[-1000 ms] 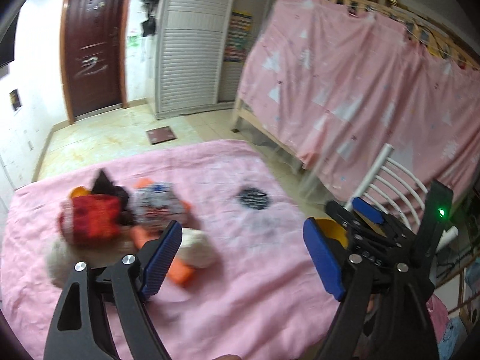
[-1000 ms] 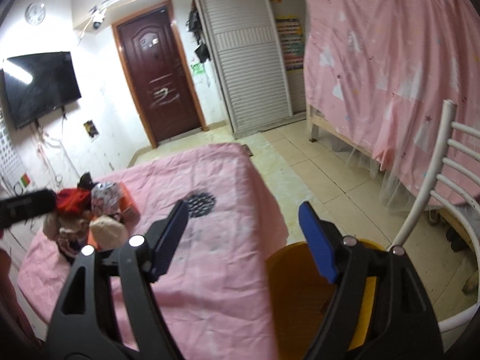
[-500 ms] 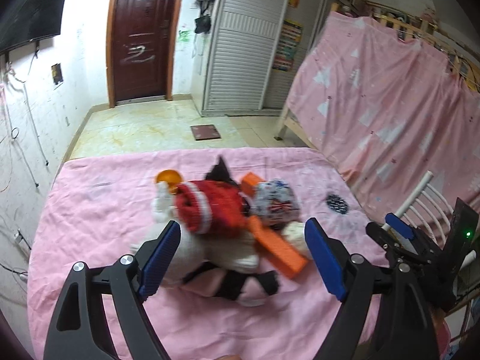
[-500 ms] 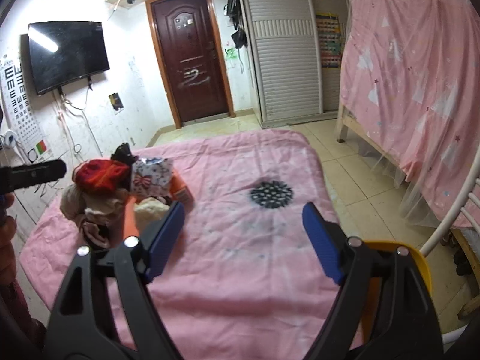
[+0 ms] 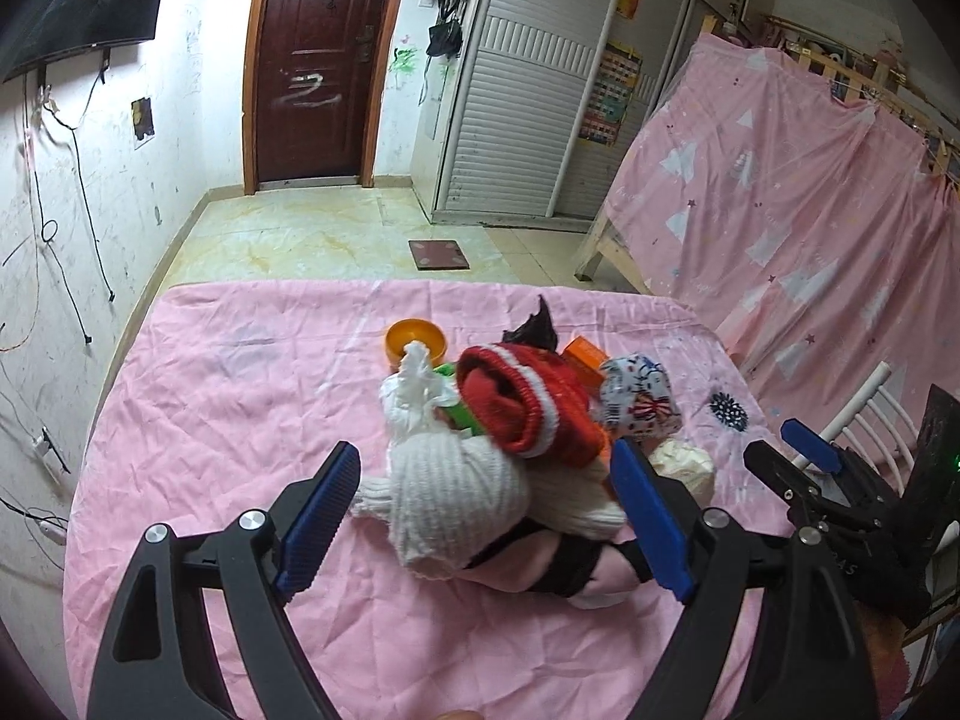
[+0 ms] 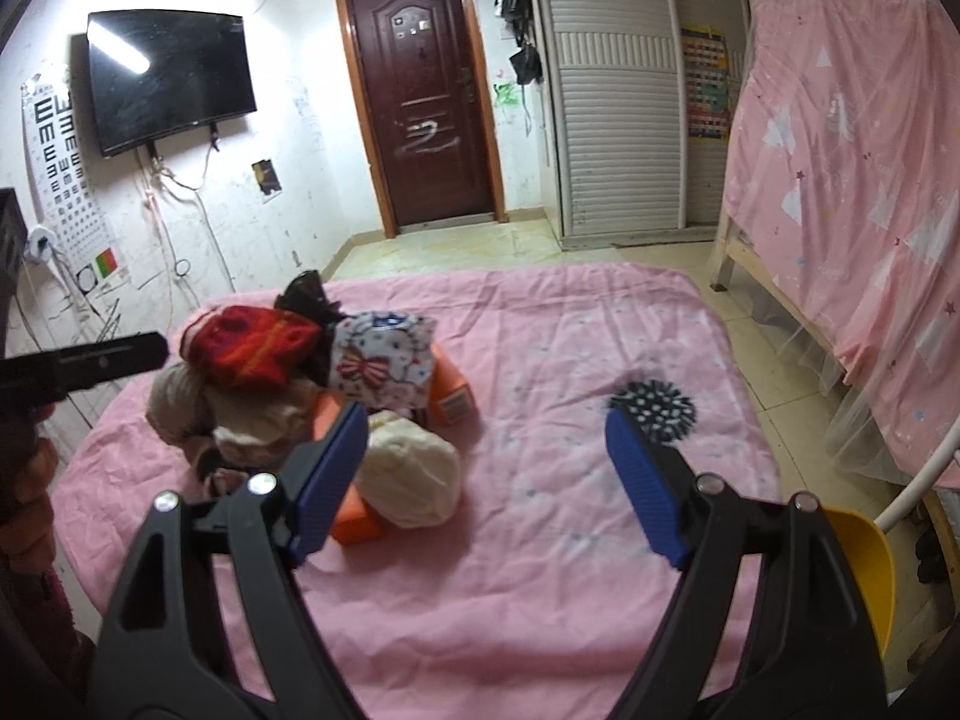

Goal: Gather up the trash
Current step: 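Grasp the white knit glove with the left tool while the right tool grasps the beige cloth ball, then carry the glove and ball to the yellow bin and open both tools over it, then move both tools back over the remaining items on the bed, then grasp the red striped knit hat with the left tool while the right tool grasps the Hello Kitty ball, then carry the hat and Hello Kitty ball to the yellow bin and open both tools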

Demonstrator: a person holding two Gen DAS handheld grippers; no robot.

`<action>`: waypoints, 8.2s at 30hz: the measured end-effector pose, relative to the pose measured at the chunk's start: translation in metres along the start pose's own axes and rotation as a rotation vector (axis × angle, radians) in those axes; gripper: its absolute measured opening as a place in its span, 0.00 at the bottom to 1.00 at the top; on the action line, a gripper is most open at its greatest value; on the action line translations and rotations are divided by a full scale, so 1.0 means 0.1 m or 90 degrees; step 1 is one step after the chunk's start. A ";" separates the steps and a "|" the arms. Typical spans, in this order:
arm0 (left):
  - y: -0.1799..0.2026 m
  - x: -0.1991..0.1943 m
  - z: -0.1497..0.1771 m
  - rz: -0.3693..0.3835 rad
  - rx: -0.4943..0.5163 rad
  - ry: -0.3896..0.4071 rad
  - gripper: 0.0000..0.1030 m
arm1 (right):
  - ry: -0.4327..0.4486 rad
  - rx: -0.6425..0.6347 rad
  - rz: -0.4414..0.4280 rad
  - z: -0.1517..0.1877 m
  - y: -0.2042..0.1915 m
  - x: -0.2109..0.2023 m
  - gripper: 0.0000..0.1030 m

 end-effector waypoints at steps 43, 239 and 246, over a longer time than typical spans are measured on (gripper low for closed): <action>-0.06 -0.74 0.24 -0.017 0.033 0.121 0.40 | -0.051 0.038 -0.102 0.02 -0.16 0.13 0.48; -0.11 -0.49 0.28 0.046 -0.037 0.120 0.20 | -0.021 -0.047 -0.044 -0.29 -0.36 0.26 0.48; 0.07 -0.59 0.29 0.049 -0.020 0.126 0.20 | 0.006 -0.024 -0.040 -0.27 -0.19 0.02 0.48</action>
Point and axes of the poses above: each gripper's, at about its wrist camera, not at the fingertips, and x roughly the way its jaws point, y to its right, z to its underside, the point moved 1 cm from there along x, roughly the way its jaws point, and after that the axes turned 4 degrees about y, right-handed, at the moved point
